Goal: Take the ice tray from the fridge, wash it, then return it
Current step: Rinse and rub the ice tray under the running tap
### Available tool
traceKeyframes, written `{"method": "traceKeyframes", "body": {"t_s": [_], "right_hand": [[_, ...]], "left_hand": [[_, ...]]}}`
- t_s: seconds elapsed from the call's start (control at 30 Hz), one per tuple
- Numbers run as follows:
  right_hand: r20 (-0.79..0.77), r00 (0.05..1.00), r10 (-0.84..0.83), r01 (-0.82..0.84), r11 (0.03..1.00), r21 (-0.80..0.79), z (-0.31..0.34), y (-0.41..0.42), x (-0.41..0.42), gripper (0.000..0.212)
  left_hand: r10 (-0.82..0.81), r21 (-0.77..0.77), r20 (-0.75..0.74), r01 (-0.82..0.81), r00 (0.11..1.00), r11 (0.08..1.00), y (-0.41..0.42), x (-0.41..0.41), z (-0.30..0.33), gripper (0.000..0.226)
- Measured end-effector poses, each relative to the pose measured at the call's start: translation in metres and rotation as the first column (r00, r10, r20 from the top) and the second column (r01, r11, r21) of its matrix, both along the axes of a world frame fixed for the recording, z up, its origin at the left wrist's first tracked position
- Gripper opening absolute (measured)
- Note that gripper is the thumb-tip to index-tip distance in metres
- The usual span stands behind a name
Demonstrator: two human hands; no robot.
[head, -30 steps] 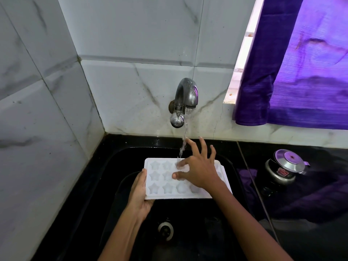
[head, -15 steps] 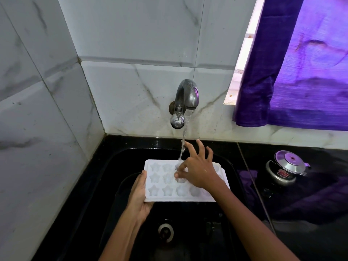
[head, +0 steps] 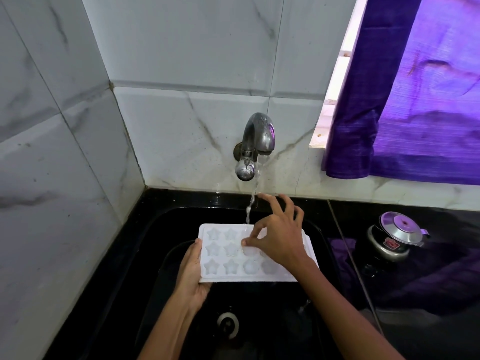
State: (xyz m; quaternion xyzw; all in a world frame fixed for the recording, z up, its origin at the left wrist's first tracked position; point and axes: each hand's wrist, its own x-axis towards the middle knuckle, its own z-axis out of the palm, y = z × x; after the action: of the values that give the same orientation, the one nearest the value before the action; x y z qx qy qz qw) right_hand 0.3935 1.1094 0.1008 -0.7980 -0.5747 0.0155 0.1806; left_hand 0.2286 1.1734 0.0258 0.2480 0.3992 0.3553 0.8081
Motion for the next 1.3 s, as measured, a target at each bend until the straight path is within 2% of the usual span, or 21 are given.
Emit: {"method": "traceKeyframes", "body": {"t_s": [0.07, 0.13, 0.33, 0.47, 0.6, 0.73, 0.83, 0.9, 1.0, 1.13, 1.3], "right_hand": [[-0.049, 0.998, -0.026, 0.027, 0.999, 0.023, -0.002, -0.005, 0.001, 0.022], [-0.071, 0.997, -0.017, 0.014, 0.999, -0.032, -0.005, -0.011, 0.003, 0.022], [-0.072, 0.994, 0.082, -0.093, 0.983, -0.159, -0.009, -0.018, 0.005, 0.031], [-0.026, 0.996, 0.088, -0.092, 0.959, -0.267, -0.007, -0.017, 0.004, 0.039], [0.023, 0.998, 0.061, -0.054, 0.973, -0.226, -0.008, -0.017, 0.008, 0.036], [0.108, 0.991, 0.081, -0.066, 0.988, -0.136, -0.01, -0.018, 0.008, 0.056], [0.099, 0.984, 0.146, -0.125, 0.973, -0.196, -0.009, -0.018, 0.005, 0.07], [0.089, 0.984, 0.155, -0.135, 0.97, -0.202, -0.005, -0.017, 0.004, 0.065], [0.069, 0.989, 0.13, -0.115, 0.974, -0.194, 0.003, -0.014, 0.004, 0.042], [0.063, 0.983, 0.17, -0.147, 0.951, -0.272, 0.008, -0.011, 0.002, 0.039], [0.011, 0.977, 0.213, -0.203, 0.943, -0.265, 0.013, -0.004, 0.007, 0.034]], "left_hand": [[0.003, 0.011, -0.005, -0.003, 1.0, 1.0, 0.003, 0.001, 0.002, 0.044], [0.019, 0.022, -0.021, -0.018, 1.0, 1.0, 0.007, 0.002, 0.004, 0.043], [0.059, 0.03, -0.04, -0.058, 0.997, 0.998, 0.012, 0.013, 0.012, 0.043], [0.075, 0.026, -0.047, -0.074, 0.996, 0.997, 0.013, 0.021, 0.015, 0.043], [0.058, 0.014, -0.049, -0.058, 0.997, 0.998, 0.012, 0.022, 0.013, 0.04], [0.045, 0.027, -0.044, -0.044, 0.998, 0.999, 0.011, 0.021, 0.014, 0.039], [0.04, 0.032, -0.057, -0.038, 0.998, 0.999, 0.012, 0.02, 0.014, 0.04], [0.036, 0.034, -0.071, -0.033, 0.997, 0.999, 0.013, 0.018, 0.014, 0.04], [0.041, 0.05, -0.085, -0.036, 0.996, 0.998, 0.015, 0.015, 0.017, 0.039], [0.049, 0.045, -0.084, -0.046, 0.995, 0.998, 0.018, 0.015, 0.019, 0.042], [0.033, 0.034, -0.08, -0.031, 0.996, 0.999, 0.02, 0.015, 0.017, 0.041]]}}
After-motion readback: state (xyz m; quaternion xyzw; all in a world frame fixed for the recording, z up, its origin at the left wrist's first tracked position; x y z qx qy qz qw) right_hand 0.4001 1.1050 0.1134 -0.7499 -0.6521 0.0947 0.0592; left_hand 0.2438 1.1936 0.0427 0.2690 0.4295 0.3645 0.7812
